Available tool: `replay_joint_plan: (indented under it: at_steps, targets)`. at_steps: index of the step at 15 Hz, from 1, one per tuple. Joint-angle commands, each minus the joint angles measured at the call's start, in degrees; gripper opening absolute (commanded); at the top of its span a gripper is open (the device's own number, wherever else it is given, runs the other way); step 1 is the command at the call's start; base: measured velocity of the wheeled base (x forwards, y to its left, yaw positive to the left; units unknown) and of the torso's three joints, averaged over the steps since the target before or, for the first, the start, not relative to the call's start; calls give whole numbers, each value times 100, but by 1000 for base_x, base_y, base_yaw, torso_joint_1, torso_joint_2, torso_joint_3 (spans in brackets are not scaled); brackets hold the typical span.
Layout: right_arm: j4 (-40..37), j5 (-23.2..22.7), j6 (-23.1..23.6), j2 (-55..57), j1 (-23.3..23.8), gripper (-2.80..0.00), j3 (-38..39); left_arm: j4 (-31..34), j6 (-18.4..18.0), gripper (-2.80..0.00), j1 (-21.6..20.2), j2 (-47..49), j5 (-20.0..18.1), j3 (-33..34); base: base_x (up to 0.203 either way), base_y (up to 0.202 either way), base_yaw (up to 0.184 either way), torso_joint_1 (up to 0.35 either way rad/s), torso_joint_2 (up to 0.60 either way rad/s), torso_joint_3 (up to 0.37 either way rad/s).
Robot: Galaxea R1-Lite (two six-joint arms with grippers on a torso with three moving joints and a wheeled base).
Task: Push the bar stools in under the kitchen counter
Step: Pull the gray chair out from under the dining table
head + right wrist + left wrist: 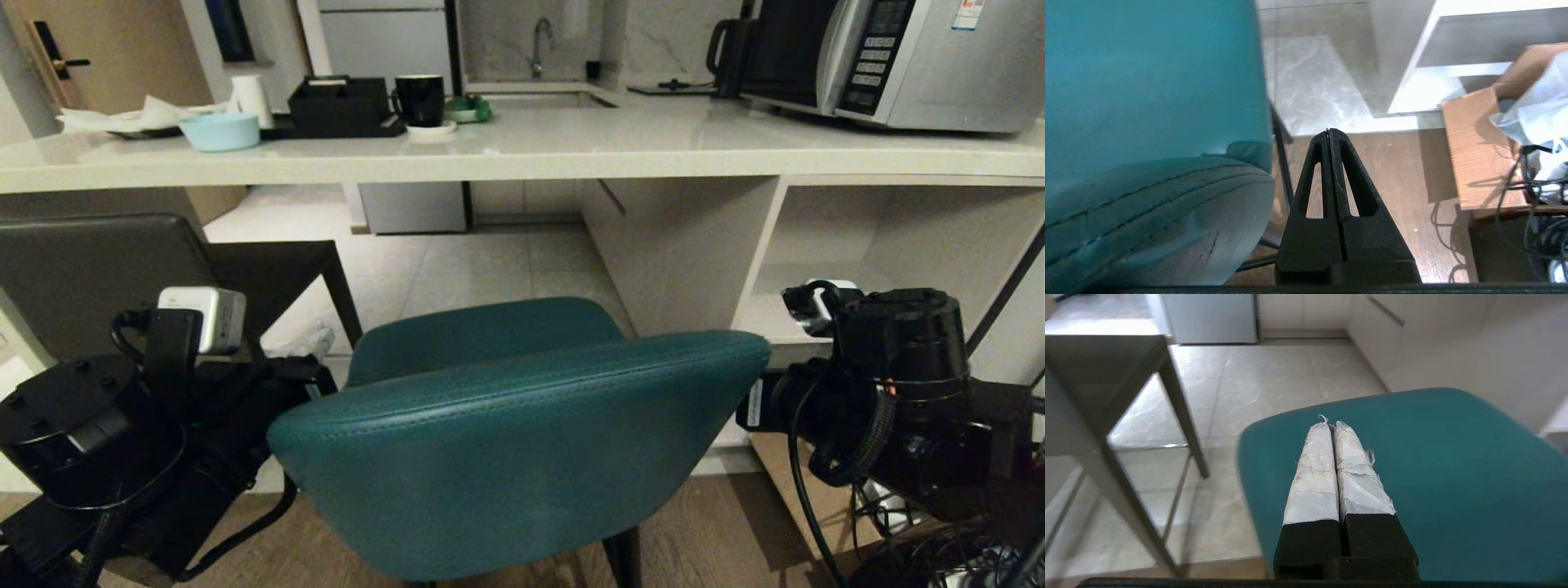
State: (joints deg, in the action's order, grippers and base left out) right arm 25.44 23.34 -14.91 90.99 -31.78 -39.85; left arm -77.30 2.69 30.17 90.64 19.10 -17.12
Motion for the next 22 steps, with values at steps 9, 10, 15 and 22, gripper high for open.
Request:
replay_joint_plan:
  at_steps: [9, 10, 15, 22]
  targets:
    - [-106, 41, -4, -446, 130, -280, 123, 17, 16, -280, -497, -394, -21, 354, 0, 0, 0, 0, 0, 0]
    - [-193, 40, -5, -609, 178, -280, 130, 26, 25, -280, -652, -454, -17, 214, 0, 0, 0, 0, 0, 0]
    - [-519, 39, -2, -1638, 618, -280, 120, 464, 30, -280, -1081, -1231, -72, -132, 0, 0, 0, 0, 0, 0]
    - [-1695, 40, 299, -4243, 1528, -280, 105, 3834, 28, -280, -1581, -4191, -263, -769, 0, 0, 0, 0, 0, 0]
